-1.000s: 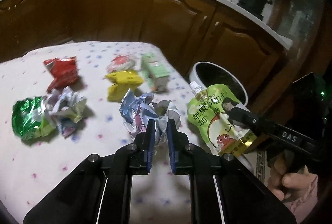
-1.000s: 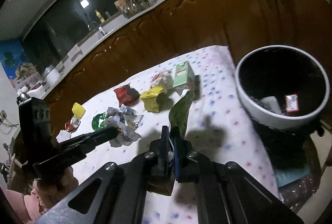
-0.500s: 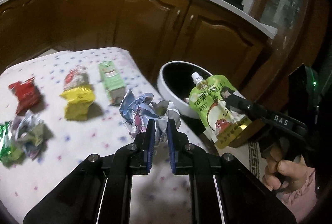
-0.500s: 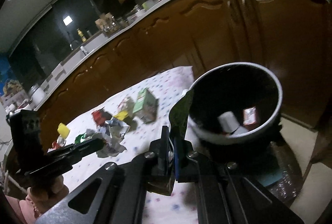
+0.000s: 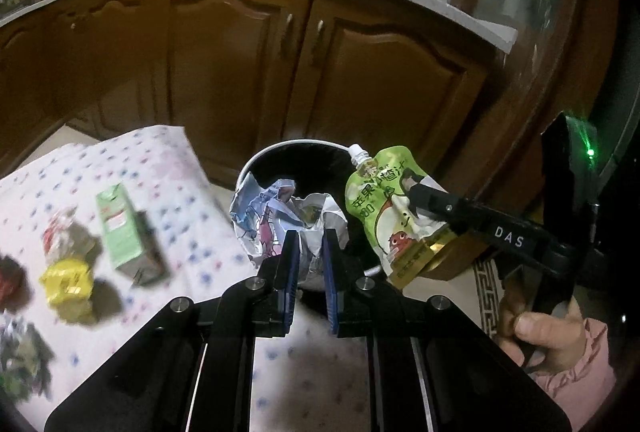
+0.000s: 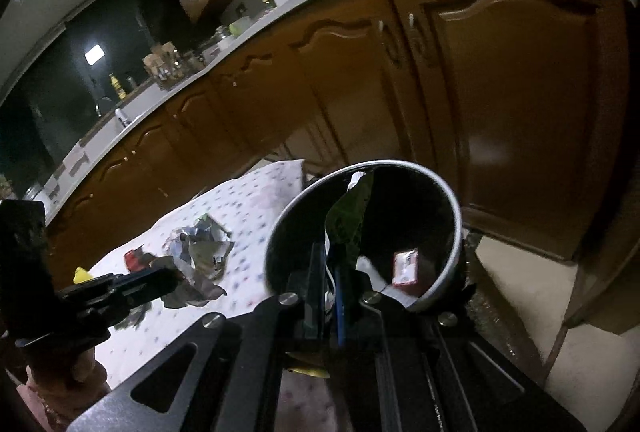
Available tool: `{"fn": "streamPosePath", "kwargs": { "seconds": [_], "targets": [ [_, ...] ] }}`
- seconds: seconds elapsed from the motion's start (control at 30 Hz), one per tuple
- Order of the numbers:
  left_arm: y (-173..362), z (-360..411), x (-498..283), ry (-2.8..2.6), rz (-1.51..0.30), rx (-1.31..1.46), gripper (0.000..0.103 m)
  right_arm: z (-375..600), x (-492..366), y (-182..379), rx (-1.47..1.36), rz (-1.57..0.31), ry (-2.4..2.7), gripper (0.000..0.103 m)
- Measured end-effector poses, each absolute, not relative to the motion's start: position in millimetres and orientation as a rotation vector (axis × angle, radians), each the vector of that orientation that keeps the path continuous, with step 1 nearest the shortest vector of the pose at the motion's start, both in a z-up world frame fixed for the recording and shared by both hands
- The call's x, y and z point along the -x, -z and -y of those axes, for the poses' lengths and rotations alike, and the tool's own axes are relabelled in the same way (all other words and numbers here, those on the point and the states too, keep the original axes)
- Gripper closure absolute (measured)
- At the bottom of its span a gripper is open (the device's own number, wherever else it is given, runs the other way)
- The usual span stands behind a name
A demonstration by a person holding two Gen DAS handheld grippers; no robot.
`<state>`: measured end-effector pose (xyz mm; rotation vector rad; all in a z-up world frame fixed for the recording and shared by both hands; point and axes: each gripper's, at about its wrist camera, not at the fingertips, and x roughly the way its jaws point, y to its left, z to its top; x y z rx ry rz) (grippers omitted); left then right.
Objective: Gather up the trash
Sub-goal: 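Carry foil and pouch over the black bin and open both tools, then withdraw both tools from the bin back toward the remaining trash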
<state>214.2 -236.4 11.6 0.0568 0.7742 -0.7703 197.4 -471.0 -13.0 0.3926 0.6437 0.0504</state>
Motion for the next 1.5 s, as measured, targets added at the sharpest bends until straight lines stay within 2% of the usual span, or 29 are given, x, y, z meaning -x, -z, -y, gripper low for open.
{"fn": "streamPosePath", "kwargs": {
  "seconds": [0.4,0.77,0.83,0.87,0.9,0.93,0.97,1.03,1.07,1.1,1.23,1.3,1.37,1.5],
  "targets": [
    [16,289,-253,0.78,-0.87,-0.106,0.092,480,-232,23,-0.358,-0.69,-0.016,0.1],
    [43,305,-265,0.768,-0.932,-0.117,0.09,487,-249,41,-0.332,-0.747,0.001,0.1],
    [44,304,-266,0.765,-0.935,-0.115,0.089,488,-249,43,-0.328,-0.753,0.002,0.099],
    [44,304,-266,0.764,-0.935,-0.114,0.082,488,-250,44,-0.332,-0.756,-0.001,0.099],
    [44,303,-265,0.764,-0.939,-0.114,0.076,490,-251,44,-0.336,-0.757,0.0,0.094],
    [43,303,-265,0.755,-0.942,-0.114,0.058,491,-250,45,-0.344,-0.755,-0.002,0.094],
    [42,301,-264,0.744,-0.937,-0.109,0.044,492,-250,45,-0.357,-0.752,-0.007,0.093],
    [38,296,-262,0.734,-0.92,-0.092,0.036,496,-250,45,-0.392,-0.752,-0.016,0.084],
    [37,293,-261,0.728,-0.918,-0.088,0.034,497,-248,45,-0.4,-0.748,-0.015,0.072],
    [35,288,-259,0.72,-0.913,-0.079,0.034,498,-247,44,-0.405,-0.742,-0.015,0.065],
    [32,264,-250,0.691,-0.896,-0.032,0.031,498,-238,37,-0.422,-0.716,-0.015,0.058],
    [32,249,-240,0.672,-0.882,-0.008,0.031,497,-232,34,-0.439,-0.7,-0.019,0.04],
    [33,235,-232,0.657,-0.871,0.013,0.031,496,-225,32,-0.471,-0.679,-0.028,0.03],
    [38,204,-208,0.619,-0.849,0.031,0.031,491,-212,28,-0.511,-0.656,-0.038,0.029]
  ]
}}
